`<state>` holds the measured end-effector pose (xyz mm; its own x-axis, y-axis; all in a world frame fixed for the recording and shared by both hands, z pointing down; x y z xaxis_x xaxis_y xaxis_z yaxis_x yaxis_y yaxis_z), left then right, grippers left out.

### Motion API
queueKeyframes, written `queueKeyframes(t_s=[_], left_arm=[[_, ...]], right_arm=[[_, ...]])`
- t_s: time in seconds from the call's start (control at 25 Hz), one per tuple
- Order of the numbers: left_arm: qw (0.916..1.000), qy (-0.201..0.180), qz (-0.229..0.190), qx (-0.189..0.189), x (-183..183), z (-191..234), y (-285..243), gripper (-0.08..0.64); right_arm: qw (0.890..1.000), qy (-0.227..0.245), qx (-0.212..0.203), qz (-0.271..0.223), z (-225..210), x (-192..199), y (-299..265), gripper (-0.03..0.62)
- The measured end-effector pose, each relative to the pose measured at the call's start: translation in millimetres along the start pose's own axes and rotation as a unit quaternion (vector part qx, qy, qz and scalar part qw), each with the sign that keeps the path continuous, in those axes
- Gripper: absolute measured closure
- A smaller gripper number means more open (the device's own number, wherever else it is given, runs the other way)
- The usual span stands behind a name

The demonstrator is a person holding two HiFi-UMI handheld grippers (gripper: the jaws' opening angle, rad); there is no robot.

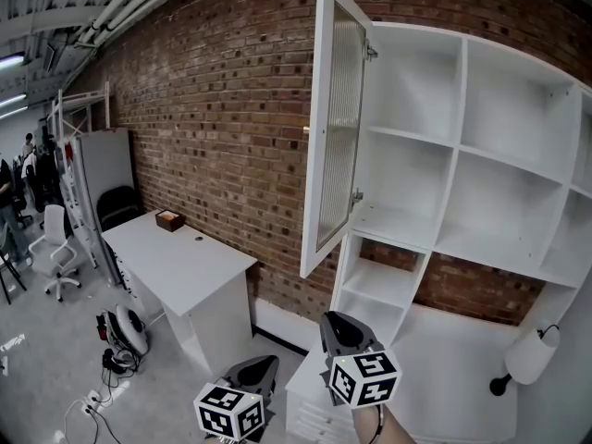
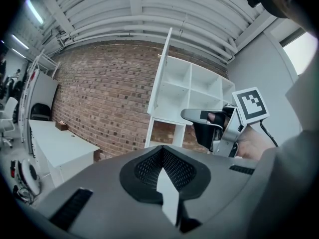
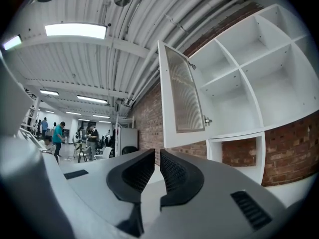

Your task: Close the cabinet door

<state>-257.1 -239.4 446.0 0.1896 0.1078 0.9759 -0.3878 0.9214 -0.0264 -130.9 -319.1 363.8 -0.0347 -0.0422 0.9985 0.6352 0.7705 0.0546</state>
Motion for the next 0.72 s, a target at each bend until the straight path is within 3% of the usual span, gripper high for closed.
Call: queueKeyframes(t_s=[0.04, 0.12, 0.72], left_arm=[[1.0, 0.0, 0.0, 0.001, 1, 2, 1, 0.554], [1.0, 0.001, 0.002, 0.003, 2, 5, 2, 0.554], [0.9999, -0.008, 0.008, 0.001, 1, -4, -11, 0.554]], right_arm=[[1.0, 0.001, 0.0, -0.001, 2, -1, -5, 0.555], [1.0, 0.001, 0.002, -0.002, 4, -2, -15, 0.482], [0.999, 0.024, 0.025, -0.007, -12, -33, -100, 0.389]])
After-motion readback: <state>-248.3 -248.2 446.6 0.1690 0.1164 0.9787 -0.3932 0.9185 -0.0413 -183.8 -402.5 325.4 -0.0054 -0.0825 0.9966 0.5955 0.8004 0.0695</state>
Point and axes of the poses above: the fingertips, and each gripper's own axes: y backward along the fingers, z to its left, x out of its underside, the point moved 4 cm from there along y, backward along the fingers, and after that the axes turned 2 degrees about -z, right-handed, at the moved point
